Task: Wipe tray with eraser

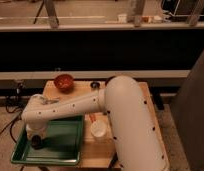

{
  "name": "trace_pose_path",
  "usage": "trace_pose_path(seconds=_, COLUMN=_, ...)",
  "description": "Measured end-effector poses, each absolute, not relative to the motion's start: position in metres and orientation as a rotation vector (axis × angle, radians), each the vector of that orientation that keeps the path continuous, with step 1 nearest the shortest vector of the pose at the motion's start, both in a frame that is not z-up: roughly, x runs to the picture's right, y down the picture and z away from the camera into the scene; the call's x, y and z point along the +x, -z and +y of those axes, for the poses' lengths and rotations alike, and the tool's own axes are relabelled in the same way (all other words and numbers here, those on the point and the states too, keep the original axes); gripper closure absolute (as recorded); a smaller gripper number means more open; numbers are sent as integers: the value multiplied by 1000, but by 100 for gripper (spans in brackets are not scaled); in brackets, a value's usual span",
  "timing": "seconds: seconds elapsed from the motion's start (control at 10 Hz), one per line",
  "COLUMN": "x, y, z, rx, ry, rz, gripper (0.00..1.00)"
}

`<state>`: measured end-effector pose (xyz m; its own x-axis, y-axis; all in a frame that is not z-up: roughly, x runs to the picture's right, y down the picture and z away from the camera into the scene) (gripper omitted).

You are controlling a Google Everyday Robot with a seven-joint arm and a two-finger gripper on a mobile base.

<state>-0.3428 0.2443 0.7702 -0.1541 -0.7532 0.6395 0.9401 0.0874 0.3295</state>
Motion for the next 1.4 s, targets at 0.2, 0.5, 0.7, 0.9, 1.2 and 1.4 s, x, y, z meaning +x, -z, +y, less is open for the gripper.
trace_pose_path(seconds=0.2, x=-320, y=-777, z=230, rx=-287, ry=1479, rz=-803, gripper=100)
trace_pose_path(seconds=0.5, x=-268, y=-779, z=218, rx=-310, ry=1409, rz=-754, gripper=100)
trace_pose_path(seconds=0.7, x=-235, y=-775, z=223, rx=-342, ry=1365, rz=-732, gripper=100)
trace_pose_path(seconds=0.9, x=-215, y=-768, z=230, rx=-364, ry=1329, rz=-718, gripper=100)
trace_pose_path(seconds=1.2, x=-198, y=-744, z=244, rx=-364, ry=1293, rz=-733, gripper=100)
trace_pose_path(seconds=1.4, x=-193, y=-731, z=254, rx=-369, ry=1284, rz=-740, gripper=100)
